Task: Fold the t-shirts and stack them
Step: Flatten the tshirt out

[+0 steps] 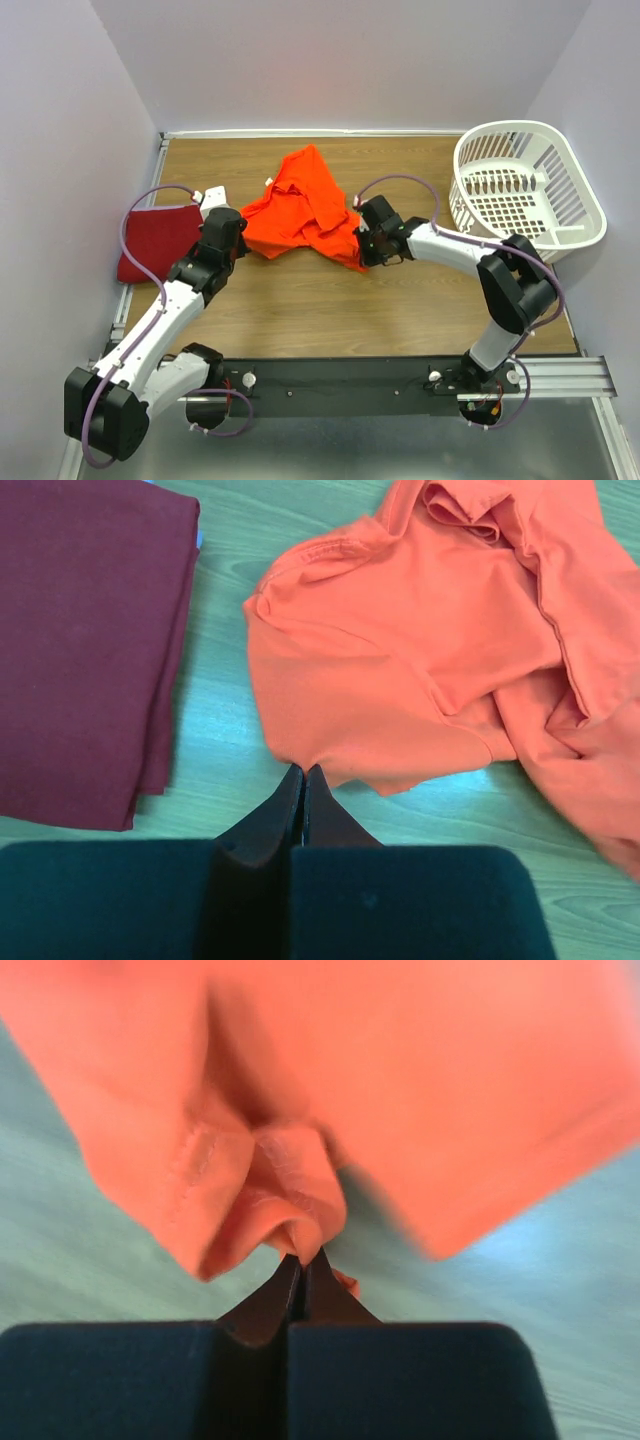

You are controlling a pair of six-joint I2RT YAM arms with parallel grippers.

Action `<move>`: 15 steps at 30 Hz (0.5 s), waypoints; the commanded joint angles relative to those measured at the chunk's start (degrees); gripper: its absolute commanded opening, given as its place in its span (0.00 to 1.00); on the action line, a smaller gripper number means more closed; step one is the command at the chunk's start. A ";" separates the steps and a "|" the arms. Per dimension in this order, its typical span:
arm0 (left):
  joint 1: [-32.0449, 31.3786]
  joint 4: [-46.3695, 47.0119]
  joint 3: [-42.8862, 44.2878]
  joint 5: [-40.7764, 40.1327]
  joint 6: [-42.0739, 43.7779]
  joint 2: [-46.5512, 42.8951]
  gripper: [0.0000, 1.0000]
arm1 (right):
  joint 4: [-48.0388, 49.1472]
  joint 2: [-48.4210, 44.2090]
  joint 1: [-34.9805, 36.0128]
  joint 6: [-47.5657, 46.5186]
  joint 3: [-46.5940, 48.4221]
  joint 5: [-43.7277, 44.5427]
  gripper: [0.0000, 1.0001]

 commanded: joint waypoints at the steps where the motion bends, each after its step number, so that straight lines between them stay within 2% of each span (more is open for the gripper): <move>1: 0.95 0.80 -0.24 -0.17 0.53 -1.85 0.00 | -1.43 -4.63 -5.53 -3.56 9.99 12.53 0.00; 5: 1.48 0.80 -0.50 -0.53 0.53 -3.25 0.00 | -2.49 -1.48 -18.34 -4.62 26.50 21.23 0.00; 6: 1.57 0.80 -0.41 -0.44 0.45 -3.52 0.00 | -2.49 -0.34 -20.12 -4.62 33.84 23.51 0.00; 8: 1.57 0.89 -0.59 -0.35 0.53 -3.96 0.00 | -2.49 5.01 -23.63 -5.49 40.92 25.28 0.01; 11: 1.65 0.80 -0.67 -0.35 0.45 -4.40 0.00 | -3.19 9.95 -24.35 -9.35 51.48 24.77 0.29; 12: 1.57 0.89 -0.68 -0.26 0.53 -4.49 0.00 | -4.67 10.48 -24.35 -9.97 52.80 21.11 0.43; 14: 1.57 0.89 -0.76 -0.35 0.45 -5.01 0.00 | -5.56 10.05 -24.27 -9.19 51.77 16.35 0.53; 15: 1.57 1.07 -0.85 -0.44 0.36 -5.10 0.00 | -6.43 8.57 -24.35 -8.49 50.37 10.85 0.57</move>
